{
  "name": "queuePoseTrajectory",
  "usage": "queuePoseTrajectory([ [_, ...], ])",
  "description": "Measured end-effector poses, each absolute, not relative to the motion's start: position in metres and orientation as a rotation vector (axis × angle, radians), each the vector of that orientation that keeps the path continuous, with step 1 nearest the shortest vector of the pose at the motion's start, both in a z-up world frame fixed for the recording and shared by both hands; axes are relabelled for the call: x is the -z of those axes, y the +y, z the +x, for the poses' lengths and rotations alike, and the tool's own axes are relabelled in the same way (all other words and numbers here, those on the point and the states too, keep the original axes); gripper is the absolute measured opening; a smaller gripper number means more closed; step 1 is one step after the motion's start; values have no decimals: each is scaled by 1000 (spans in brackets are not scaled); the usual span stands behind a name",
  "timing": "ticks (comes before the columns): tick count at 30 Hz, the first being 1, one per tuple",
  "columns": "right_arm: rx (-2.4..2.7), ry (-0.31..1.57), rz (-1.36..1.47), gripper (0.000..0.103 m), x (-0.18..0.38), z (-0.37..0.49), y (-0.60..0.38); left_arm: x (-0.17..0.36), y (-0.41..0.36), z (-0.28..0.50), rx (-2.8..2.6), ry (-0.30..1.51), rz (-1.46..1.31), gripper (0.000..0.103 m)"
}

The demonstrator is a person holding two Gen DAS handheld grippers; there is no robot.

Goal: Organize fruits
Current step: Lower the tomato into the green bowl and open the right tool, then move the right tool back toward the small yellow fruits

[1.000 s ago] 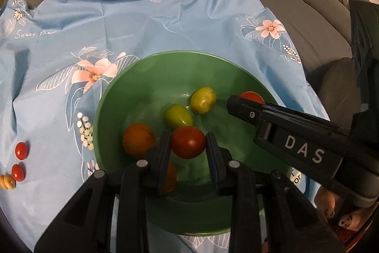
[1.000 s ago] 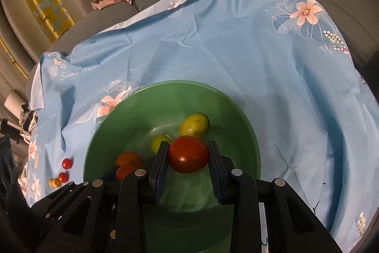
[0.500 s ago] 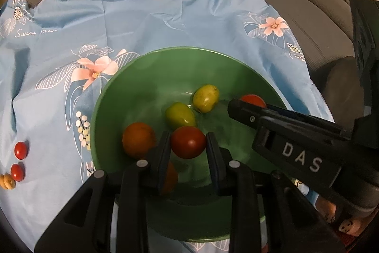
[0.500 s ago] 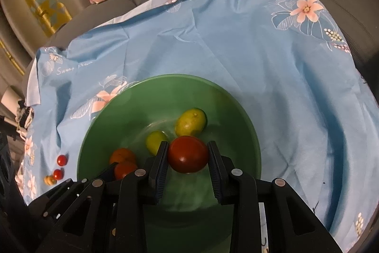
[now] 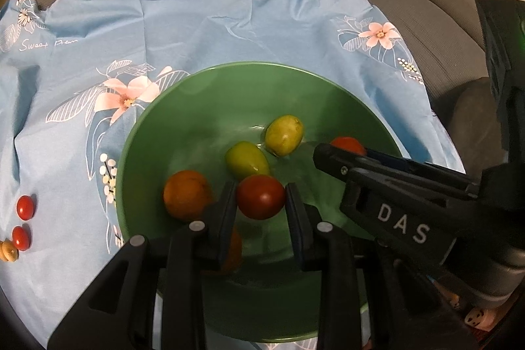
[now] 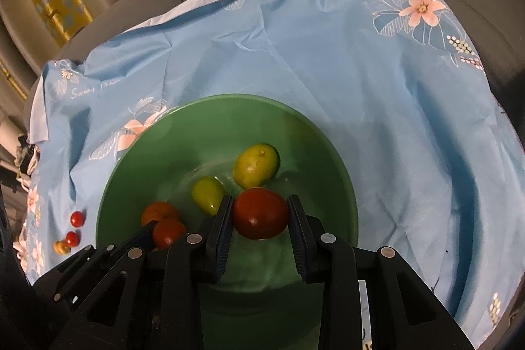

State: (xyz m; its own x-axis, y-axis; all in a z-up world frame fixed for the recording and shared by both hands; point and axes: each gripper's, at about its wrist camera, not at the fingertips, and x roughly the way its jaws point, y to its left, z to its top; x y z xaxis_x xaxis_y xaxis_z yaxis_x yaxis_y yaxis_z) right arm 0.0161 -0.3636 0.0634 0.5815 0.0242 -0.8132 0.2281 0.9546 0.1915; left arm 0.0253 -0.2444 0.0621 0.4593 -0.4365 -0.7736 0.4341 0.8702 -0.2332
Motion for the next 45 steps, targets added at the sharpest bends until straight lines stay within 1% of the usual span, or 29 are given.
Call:
queuePoseTrajectory([
  [23, 124, 954, 290, 34, -63, 18, -367, -62, -248, 26, 534, 967, 2, 30],
  [24, 120, 957, 297, 34, -63, 17, -367, -64, -247, 24, 534, 963, 7, 32],
  [26, 107, 950, 307, 34, -64, 17, -368, -69, -242, 20, 536, 951, 1, 44],
  [27, 101, 943, 311, 34, -66, 16, -368, -73, -239, 19, 544, 943, -13, 52],
  [29, 93, 932, 314, 36, -69, 15, -367, -80, -233, 16, 551, 930, -36, 54],
  [30, 87, 925, 314, 37, -70, 15, -366, -84, -228, 15, 549, 925, -44, 56],
  [31, 81, 919, 317, 40, -71, 15, -364, -90, -222, 12, 547, 916, -53, 62],
  [34, 37, 876, 346, 50, -79, 11, -361, -104, -202, 5, 542, 888, -72, 70],
  [35, 25, 863, 351, 52, -82, 10, -359, -108, -196, 2, 538, 880, -77, 71],
  [37, 11, 845, 353, 53, -86, 8, -354, -114, -177, -2, 512, 870, -76, 74],
  [45, -62, 816, 293, 53, -97, 9, -316, -120, -76, -10, 283, 867, -119, 74],
])
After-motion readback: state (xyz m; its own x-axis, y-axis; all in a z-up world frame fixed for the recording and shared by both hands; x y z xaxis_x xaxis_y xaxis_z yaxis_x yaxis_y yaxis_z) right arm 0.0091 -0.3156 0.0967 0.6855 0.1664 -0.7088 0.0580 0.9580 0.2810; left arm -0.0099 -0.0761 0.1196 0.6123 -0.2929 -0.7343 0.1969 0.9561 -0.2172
